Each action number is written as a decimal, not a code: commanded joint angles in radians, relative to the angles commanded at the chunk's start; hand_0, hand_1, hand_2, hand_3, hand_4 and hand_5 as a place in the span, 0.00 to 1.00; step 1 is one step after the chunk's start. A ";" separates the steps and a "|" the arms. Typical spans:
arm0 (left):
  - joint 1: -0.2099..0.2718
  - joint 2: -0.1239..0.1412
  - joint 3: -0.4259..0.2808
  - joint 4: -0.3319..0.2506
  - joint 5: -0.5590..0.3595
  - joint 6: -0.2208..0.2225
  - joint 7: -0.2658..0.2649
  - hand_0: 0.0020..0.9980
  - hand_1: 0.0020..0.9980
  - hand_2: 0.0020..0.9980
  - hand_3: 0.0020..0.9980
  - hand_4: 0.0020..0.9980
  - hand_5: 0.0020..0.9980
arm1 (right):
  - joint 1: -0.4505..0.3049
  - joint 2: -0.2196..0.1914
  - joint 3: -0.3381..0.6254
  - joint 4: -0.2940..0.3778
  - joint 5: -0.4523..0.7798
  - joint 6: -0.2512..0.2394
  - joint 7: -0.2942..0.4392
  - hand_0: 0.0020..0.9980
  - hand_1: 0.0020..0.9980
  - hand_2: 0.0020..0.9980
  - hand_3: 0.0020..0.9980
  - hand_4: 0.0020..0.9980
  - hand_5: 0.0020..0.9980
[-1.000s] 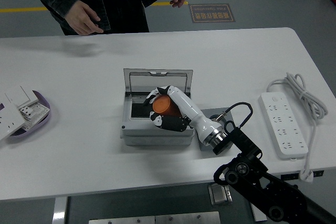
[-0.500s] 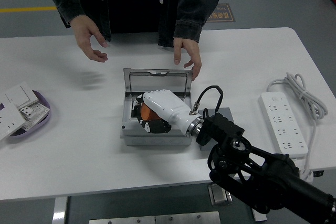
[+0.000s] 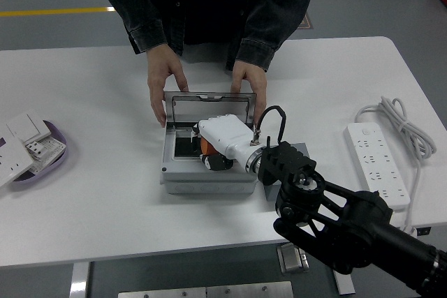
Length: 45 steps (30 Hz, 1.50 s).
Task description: Pick up the cylinder from the cube,place it in the box,flap close box
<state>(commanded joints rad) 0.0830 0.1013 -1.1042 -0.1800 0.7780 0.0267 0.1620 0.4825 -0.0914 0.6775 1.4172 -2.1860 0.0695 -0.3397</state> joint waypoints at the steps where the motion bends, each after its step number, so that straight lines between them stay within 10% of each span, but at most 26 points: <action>1: 0.000 0.000 0.001 0.000 -0.001 0.000 0.000 0.61 0.64 0.60 0.64 0.70 0.18 | 0.001 0.001 0.000 -0.001 0.001 -0.001 -0.001 0.64 0.59 0.57 0.63 0.42 0.00; 4: -0.001 0.000 0.001 0.000 -0.001 0.000 0.000 0.61 0.64 0.60 0.64 0.70 0.18 | 0.002 0.004 -0.001 -0.002 0.001 -0.007 -0.003 0.64 0.59 0.57 0.63 0.42 0.00; 5: -0.001 0.000 0.001 0.000 -0.001 0.000 -0.001 0.61 0.64 0.60 0.64 0.70 0.18 | 0.003 0.004 -0.001 -0.002 0.002 -0.010 -0.002 0.67 0.65 0.64 0.68 0.49 0.23; 10: -0.002 0.000 0.000 0.000 0.002 -0.001 -0.001 0.61 0.64 0.60 0.64 0.70 0.18 | 0.003 0.007 -0.003 -0.005 0.003 -0.016 -0.001 0.67 0.65 0.64 0.68 0.49 0.23; 11: -0.002 0.000 0.000 0.000 0.002 -0.001 -0.002 0.61 0.64 0.60 0.63 0.70 0.18 | 0.003 0.007 -0.004 -0.007 0.003 -0.016 -0.001 0.75 0.68 0.68 0.70 0.67 0.35; 26: -0.005 -0.001 -0.002 0.000 0.008 -0.002 -0.003 0.61 0.64 0.60 0.63 0.69 0.17 | -0.006 0.005 0.000 -0.016 0.044 -0.020 0.024 0.76 0.69 0.69 0.72 0.74 0.40; 45: 0.000 -0.005 0.007 0.000 0.003 -0.007 -0.013 0.61 0.64 0.59 0.63 0.69 0.17 | -0.090 -0.101 0.128 0.169 0.534 -0.107 0.199 0.74 0.68 0.69 0.74 0.77 0.40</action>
<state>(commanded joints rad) 0.0829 0.0967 -1.0969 -0.1800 0.7815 0.0201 0.1493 0.3927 -0.1927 0.8052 1.5863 -1.6519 -0.0377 -0.1402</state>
